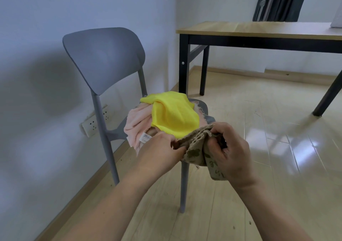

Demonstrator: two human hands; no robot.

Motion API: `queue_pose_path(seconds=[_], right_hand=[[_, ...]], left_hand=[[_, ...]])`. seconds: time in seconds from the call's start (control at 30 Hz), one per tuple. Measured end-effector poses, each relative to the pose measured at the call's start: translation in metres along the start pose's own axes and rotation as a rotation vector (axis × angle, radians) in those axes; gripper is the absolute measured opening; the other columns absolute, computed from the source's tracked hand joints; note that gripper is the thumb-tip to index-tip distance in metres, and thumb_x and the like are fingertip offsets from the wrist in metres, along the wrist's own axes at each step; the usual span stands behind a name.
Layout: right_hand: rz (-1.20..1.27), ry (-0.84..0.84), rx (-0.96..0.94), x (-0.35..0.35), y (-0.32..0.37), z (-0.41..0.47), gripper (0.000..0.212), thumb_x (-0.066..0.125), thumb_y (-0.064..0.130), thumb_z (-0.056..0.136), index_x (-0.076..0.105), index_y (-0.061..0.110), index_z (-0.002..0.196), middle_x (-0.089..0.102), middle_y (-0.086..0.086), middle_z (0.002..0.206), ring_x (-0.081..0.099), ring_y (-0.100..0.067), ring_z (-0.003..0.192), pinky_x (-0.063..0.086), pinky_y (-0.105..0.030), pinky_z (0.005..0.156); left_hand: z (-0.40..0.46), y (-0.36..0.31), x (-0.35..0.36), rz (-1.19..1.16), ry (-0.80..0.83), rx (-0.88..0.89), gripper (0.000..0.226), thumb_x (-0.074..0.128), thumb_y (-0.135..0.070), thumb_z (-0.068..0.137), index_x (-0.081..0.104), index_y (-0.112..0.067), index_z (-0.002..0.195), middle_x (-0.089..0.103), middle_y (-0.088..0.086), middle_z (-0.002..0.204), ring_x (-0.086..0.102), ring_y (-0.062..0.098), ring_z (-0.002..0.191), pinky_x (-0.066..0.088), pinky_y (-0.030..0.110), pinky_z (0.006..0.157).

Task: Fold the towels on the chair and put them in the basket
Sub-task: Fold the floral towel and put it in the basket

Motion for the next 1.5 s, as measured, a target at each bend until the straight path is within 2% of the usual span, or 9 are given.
queue_pose_path(seconds=[0.17,0.33,0.47,0.63,0.8,1.13,1.3,1.37,1.5], right_hand=[[-0.026,0.003,-0.007,-0.004,-0.004,0.000,0.011,0.049,0.010,0.086,0.049,0.017,0.095,0.058,-0.003,0.081,0.052,-0.005,0.074,0.041,-0.005,0.065],[-0.087,-0.045,0.179,-0.014,-0.022,-0.004,0.010,0.050,0.014,0.088,0.046,0.023,0.091,0.055,-0.005,0.072,0.049,-0.017,0.068,0.039,-0.014,0.057],[-0.071,-0.051,0.391,-0.009,-0.028,-0.005,0.028,0.051,-0.003,0.091,0.044,0.024,0.088,0.049,0.006,0.067,0.047,-0.004,0.059,0.034,-0.010,0.051],[0.072,-0.078,0.469,0.002,-0.020,-0.001,0.042,0.042,-0.008,0.090,0.042,0.033,0.087,0.054,0.004,0.078,0.047,-0.004,0.067,0.037,-0.015,0.058],[0.162,0.054,0.387,0.007,-0.007,0.004,0.045,0.035,-0.012,0.090,0.034,0.032,0.097,0.056,-0.004,0.079,0.050,-0.005,0.067,0.040,-0.012,0.061],[0.102,0.100,0.356,0.003,-0.015,0.002,0.037,0.047,0.009,0.098,0.035,0.035,0.122,0.061,0.002,0.091,0.058,-0.006,0.076,0.043,-0.009,0.067],[0.370,0.410,0.994,-0.010,-0.024,-0.001,0.052,0.065,0.057,0.074,0.055,0.027,0.115,0.070,0.000,0.096,0.068,-0.015,0.087,0.055,-0.027,0.069],[0.452,0.578,1.043,-0.013,-0.032,-0.008,0.045,0.071,0.045,0.073,0.069,0.013,0.104,0.075,-0.004,0.096,0.070,-0.019,0.089,0.053,-0.027,0.074],[0.695,0.435,1.036,-0.013,-0.036,-0.011,0.015,0.061,0.019,0.085,0.067,0.012,0.097,0.074,-0.001,0.089,0.069,-0.012,0.081,0.053,-0.021,0.068]], left_hand=[[0.002,0.005,0.001,-0.034,0.123,-0.013,0.019,0.063,-0.031,0.075,0.060,-0.014,0.069,0.059,-0.002,0.076,0.054,0.013,0.070,0.044,0.031,0.060],[0.002,0.010,-0.020,-0.643,0.106,-0.160,0.008,0.062,-0.005,0.080,0.056,-0.005,0.075,0.055,0.003,0.059,0.051,0.011,0.048,0.039,0.024,0.047],[-0.002,0.009,-0.026,-0.727,0.006,-0.046,0.014,0.061,0.003,0.083,0.053,-0.003,0.073,0.057,0.018,0.070,0.054,0.020,0.056,0.047,0.028,0.048],[-0.004,0.005,-0.023,-0.433,-0.070,0.050,0.008,0.051,-0.010,0.086,0.051,-0.017,0.086,0.058,0.009,0.082,0.053,0.019,0.071,0.049,0.037,0.060],[-0.013,-0.007,-0.006,-0.369,0.270,0.058,0.049,0.056,-0.063,0.073,0.048,-0.039,0.116,0.054,-0.014,0.105,0.054,0.005,0.098,0.053,0.032,0.079],[-0.010,-0.017,0.002,-0.448,0.128,0.170,0.008,0.052,-0.015,0.092,0.053,-0.021,0.086,0.056,0.010,0.079,0.048,0.014,0.072,0.042,0.038,0.066],[-0.008,-0.014,-0.003,-0.667,0.075,0.126,0.012,0.053,-0.015,0.094,0.054,-0.021,0.084,0.053,-0.002,0.072,0.048,0.008,0.068,0.041,0.031,0.064],[-0.006,-0.013,-0.007,-0.748,0.020,0.103,0.014,0.057,-0.026,0.088,0.054,-0.013,0.084,0.051,-0.003,0.070,0.048,0.008,0.066,0.041,0.032,0.064],[-0.001,-0.007,-0.013,-0.784,0.103,-0.002,0.040,0.067,-0.045,0.078,0.062,-0.008,0.093,0.069,0.009,0.084,0.066,0.025,0.080,0.054,0.047,0.081]])
Point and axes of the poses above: each hand's wrist, its own z-axis towards the middle knuckle, its own x-axis out of the palm, y = z × x, the point moved 2 cm from there along z, towards the middle knuckle
